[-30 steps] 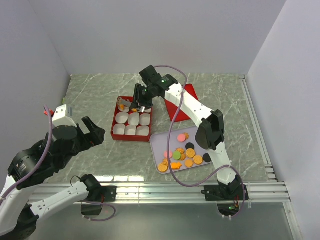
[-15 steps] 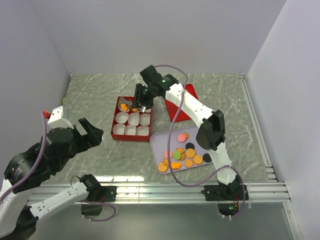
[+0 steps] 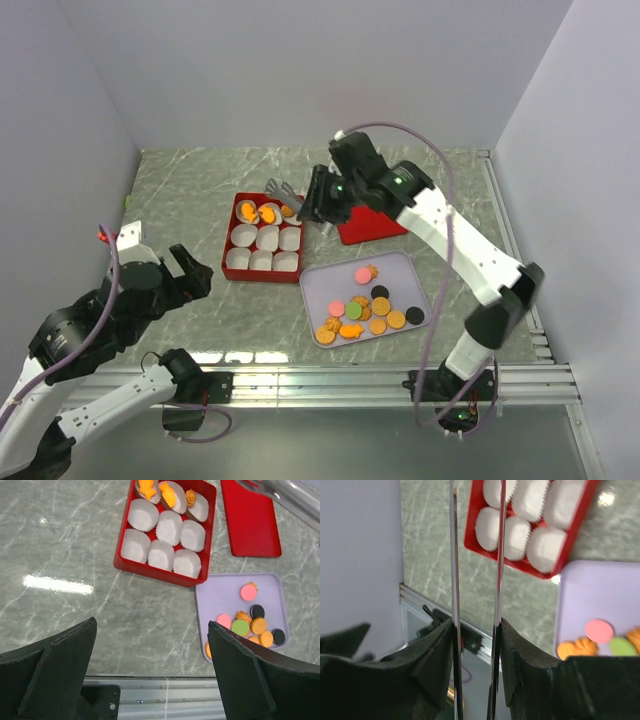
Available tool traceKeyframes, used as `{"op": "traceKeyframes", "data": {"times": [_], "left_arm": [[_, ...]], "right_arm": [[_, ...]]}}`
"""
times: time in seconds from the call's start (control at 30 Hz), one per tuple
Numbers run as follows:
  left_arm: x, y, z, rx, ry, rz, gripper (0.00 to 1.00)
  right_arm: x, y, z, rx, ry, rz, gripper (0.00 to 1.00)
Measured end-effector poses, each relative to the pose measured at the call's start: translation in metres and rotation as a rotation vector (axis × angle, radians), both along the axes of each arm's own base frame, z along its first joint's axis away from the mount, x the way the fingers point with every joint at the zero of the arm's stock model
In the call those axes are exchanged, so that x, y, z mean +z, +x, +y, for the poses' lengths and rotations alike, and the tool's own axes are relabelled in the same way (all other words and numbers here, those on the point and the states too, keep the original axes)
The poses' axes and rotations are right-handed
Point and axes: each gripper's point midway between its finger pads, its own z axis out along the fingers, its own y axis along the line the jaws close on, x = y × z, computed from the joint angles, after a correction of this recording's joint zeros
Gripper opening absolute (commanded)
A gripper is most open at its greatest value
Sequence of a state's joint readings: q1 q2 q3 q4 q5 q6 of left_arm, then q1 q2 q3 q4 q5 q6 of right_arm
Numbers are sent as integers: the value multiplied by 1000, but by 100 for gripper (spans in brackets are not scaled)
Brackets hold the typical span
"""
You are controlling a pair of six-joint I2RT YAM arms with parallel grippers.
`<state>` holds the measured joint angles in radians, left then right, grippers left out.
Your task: Pack the cookies
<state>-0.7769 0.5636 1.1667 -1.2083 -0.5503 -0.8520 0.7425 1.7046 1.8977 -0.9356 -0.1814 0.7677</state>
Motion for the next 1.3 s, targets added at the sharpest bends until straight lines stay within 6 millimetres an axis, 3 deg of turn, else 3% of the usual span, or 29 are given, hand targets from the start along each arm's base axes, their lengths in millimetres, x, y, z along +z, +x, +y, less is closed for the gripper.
{"op": "traceKeyframes", "data": {"times": [0.13, 0.33, 0.53, 0.67, 0.9, 1.1, 1.3], "left_arm": [[6, 10, 7, 64, 42, -17, 99], [29, 26, 34, 224, 108, -112, 99], [42, 15, 63, 305, 67, -221, 99], [33, 7, 74, 319, 46, -256, 99], [29, 7, 75, 280, 63, -319, 99], [34, 14, 68, 256, 79, -340, 99], [26, 27, 55, 240, 133, -307, 99]], "right_arm": [[-6, -22, -23, 2, -25, -7, 45], [-27, -25, -32, 46, -94, -21, 43], [-39, -33, -50, 48, -165, -30, 44], [-34, -53, -78, 1, -184, -26, 44], [-21, -100, -132, -127, -163, -5, 45], [-42, -122, -156, -164, -211, 55, 45], [-60, -126, -174, -195, -306, 75, 45]]}}
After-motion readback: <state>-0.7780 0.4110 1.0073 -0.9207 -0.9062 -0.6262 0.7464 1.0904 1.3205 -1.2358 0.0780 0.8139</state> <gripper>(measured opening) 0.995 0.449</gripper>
